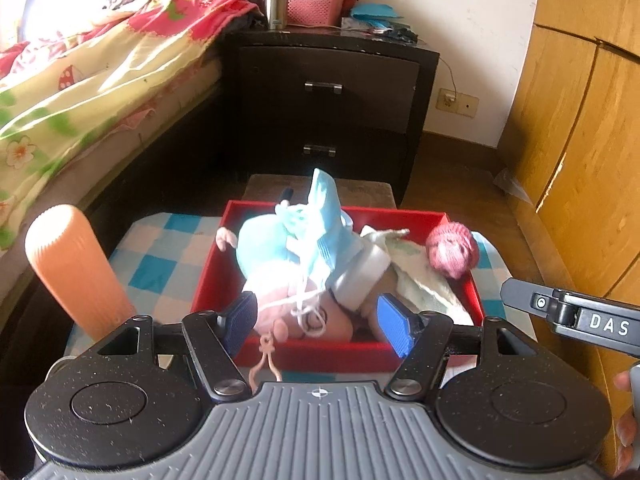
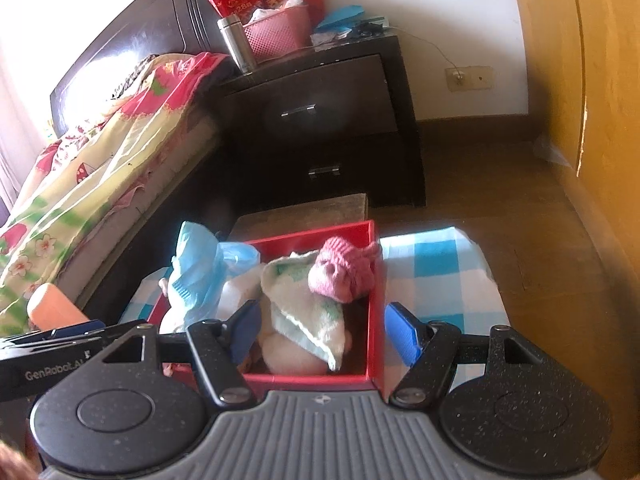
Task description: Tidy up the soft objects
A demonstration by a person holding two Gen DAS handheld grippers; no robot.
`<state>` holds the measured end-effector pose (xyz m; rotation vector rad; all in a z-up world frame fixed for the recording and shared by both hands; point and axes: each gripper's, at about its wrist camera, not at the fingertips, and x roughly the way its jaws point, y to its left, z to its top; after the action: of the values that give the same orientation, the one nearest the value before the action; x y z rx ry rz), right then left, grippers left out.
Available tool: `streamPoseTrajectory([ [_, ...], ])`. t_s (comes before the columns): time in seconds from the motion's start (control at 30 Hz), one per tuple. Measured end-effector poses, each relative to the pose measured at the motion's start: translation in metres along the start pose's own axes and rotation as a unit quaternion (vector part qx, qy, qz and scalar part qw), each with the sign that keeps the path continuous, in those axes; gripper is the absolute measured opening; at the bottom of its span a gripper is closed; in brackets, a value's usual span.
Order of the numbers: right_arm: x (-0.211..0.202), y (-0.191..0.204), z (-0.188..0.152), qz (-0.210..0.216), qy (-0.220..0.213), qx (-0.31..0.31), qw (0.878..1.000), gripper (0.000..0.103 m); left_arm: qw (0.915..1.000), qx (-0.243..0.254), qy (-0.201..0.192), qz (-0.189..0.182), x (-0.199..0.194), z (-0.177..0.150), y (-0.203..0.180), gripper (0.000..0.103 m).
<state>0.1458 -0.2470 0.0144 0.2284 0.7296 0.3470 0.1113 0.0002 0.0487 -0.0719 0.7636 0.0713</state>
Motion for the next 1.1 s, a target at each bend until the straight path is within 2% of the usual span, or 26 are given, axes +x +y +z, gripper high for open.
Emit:
streamPoseTrajectory([
  [0.43,-0.038,0.002,-0.041,0.017,0.003,0.0,1.0,0.046,0.9994,0.033,0.008,-0.001,-0.024,-0.038,-0.01,0.07],
  [0.67,-0.053,0.003,-0.056,0.004,-0.004,-0.017,1.0,0.046,0.9992,0.035,0.02,-0.003,-0.031,-0.055,-0.009,0.07],
  [1.1,-0.068,0.008,-0.079,0.02,0.009,-0.022,1.0,0.047,0.999,0.031,0.03,-0.01,-0.041,-0.074,-0.008,0.072],
])
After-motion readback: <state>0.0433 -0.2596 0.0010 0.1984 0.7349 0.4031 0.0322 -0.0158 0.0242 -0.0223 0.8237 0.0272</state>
